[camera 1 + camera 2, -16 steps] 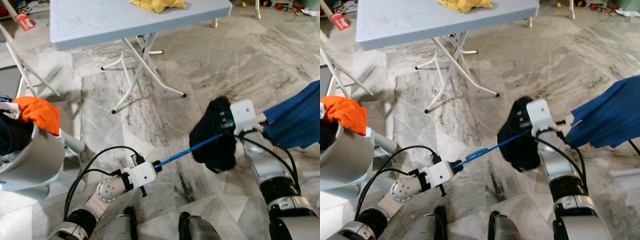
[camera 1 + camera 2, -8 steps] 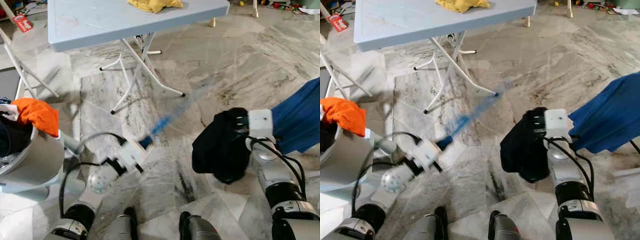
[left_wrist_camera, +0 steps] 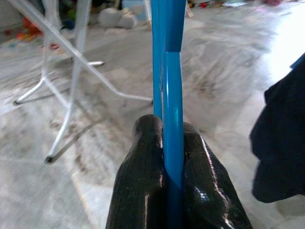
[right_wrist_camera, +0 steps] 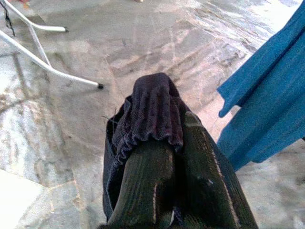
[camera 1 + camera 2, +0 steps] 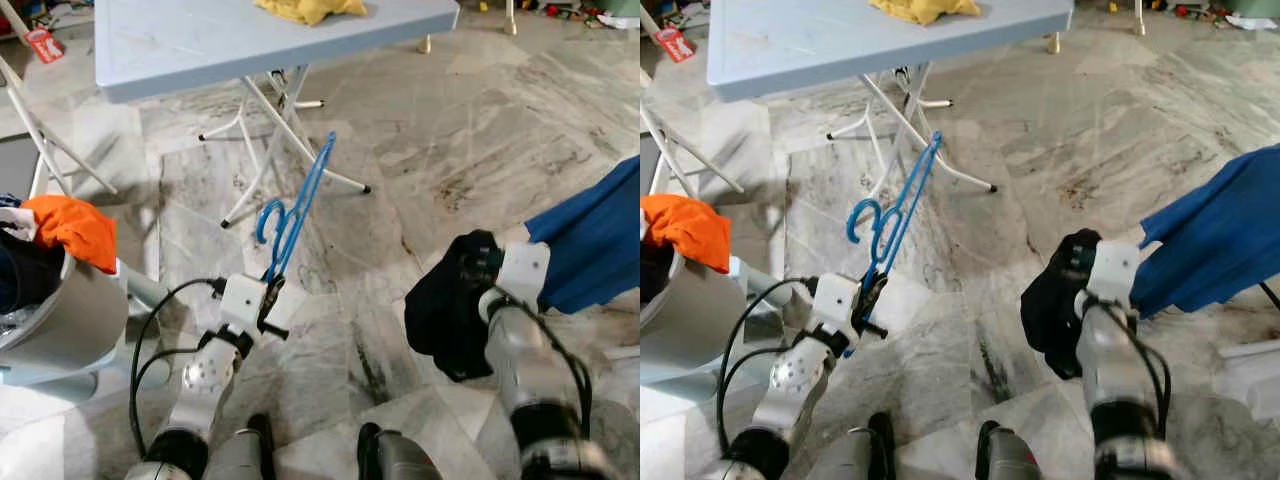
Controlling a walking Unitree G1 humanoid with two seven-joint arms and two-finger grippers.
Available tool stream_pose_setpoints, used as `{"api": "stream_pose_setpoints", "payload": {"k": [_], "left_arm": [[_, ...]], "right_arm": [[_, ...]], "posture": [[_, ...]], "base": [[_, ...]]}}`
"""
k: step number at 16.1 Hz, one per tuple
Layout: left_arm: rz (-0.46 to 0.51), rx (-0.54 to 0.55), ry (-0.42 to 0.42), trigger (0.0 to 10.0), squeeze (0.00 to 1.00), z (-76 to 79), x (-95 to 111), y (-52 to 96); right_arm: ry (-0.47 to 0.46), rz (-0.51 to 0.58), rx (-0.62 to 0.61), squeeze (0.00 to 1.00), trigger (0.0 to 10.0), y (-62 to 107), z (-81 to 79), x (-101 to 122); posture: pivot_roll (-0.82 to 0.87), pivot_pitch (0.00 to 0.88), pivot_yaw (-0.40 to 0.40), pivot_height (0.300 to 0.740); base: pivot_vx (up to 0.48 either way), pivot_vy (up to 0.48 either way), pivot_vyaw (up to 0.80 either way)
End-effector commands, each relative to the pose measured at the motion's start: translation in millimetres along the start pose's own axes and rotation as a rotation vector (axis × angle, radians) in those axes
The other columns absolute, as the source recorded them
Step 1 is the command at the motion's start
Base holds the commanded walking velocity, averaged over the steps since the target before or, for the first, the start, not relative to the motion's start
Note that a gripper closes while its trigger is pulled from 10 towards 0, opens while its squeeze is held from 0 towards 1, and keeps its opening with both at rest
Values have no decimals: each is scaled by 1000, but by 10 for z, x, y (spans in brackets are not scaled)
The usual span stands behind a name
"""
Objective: Hang hanger
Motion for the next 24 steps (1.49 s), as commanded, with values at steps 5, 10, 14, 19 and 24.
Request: {"api": "stream_pose_setpoints", "payload": {"k": [5,10,14,19,24], "left_arm": [[17,184,-43,10000,0,-350,86,205],[22,213,-39,10000,0,-396,158,325],[-11,298,2,10000,0,-542,188,430],[-47,275,15,10000,0,-625,195,631],[-56,257,50,10000,0,-641,158,464]], "right_arm": [[-65,111,77,0,4510,267,-113,171],[-54,201,149,0,10000,389,-286,413],[-97,228,125,0,10000,466,-273,479],[-111,211,79,0,10000,598,-132,340],[-160,219,64,0,10000,544,-188,366]], "posture": [[-103,222,-3,740],[-87,205,1,740],[-72,189,4,740],[-54,162,40,740],[-46,103,57,740]], "base": [[0,0,0],[0,0,0],[0,0,0],[0,0,0],[0,0,0]]}}
Point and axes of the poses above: a point about 5 cm out from each wrist's last joint towards the gripper, its own y axis pointing back from the gripper into the wrist, its own x axis along the axis of the wrist's last joint, z = x × y, the point moved 3 cm from there along -y, pointing out of the wrist towards the gripper, and after that the axes turned 15 degrees about y, right-handed, at the moved point
